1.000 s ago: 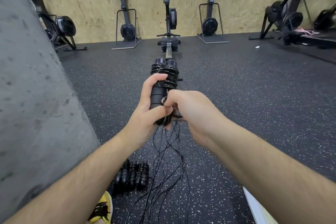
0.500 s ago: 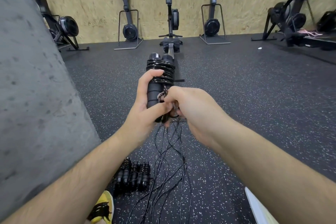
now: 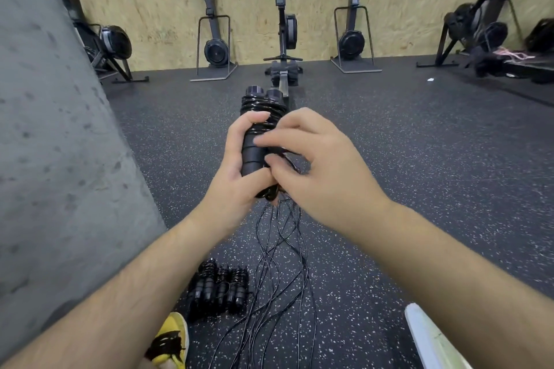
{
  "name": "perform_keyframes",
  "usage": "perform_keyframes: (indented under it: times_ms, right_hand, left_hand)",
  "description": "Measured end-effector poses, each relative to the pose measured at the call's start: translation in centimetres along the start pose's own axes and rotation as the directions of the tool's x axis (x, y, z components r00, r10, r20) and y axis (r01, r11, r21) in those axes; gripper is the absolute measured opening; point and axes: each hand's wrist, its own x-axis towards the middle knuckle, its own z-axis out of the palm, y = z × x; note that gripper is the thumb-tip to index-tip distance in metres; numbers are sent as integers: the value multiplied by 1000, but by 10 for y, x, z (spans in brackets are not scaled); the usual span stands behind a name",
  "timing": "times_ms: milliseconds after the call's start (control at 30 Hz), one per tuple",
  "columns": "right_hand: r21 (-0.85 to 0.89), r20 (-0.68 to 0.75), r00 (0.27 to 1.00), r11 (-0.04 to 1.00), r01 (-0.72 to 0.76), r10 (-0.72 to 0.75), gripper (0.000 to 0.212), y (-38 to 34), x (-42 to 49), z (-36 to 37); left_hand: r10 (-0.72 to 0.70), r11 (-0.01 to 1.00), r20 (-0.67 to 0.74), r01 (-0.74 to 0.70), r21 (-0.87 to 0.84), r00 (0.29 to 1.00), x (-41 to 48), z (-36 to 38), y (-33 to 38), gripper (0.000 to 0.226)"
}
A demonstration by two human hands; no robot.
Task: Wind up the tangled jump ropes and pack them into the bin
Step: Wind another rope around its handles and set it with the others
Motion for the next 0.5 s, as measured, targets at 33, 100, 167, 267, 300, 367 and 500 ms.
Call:
perform_keyframes:
  times_ms: [33,100,167,267,300,367,500]
  right_hand:
    - [-37,40,998,998,59,-57,20,3,1,-2]
    - [-127,103,982,977,174,-162,16,7,4,-5]
    - [-212,176,935,916,341,-307,12,10,9,-7]
    - [-236,332,836,820,522,-437,14,16,19,-11]
    - [-233,368,814,803,548,-449,16,17,22,-12]
    - [-237,413,778,769,594,-473,17,20,25,-12]
    - [-213,479,712,719,662,-513,18,25,24,-4]
  left_hand:
    - [-10,1000,22,10,14,1000,0,-2,-1,72]
    - [-28,999,60,27,23,998,1,-4,-3,75]
    - [-48,999,77,48,6,996,1,-3,-4,77]
    - [-103,994,117,107,-34,988,0,-4,-3,81]
    - [-122,991,129,128,-35,984,-1,-5,-2,81]
    - [-157,987,141,162,-21,977,-2,-8,-2,81]
    - [-242,970,199,243,15,950,-4,-15,-5,83]
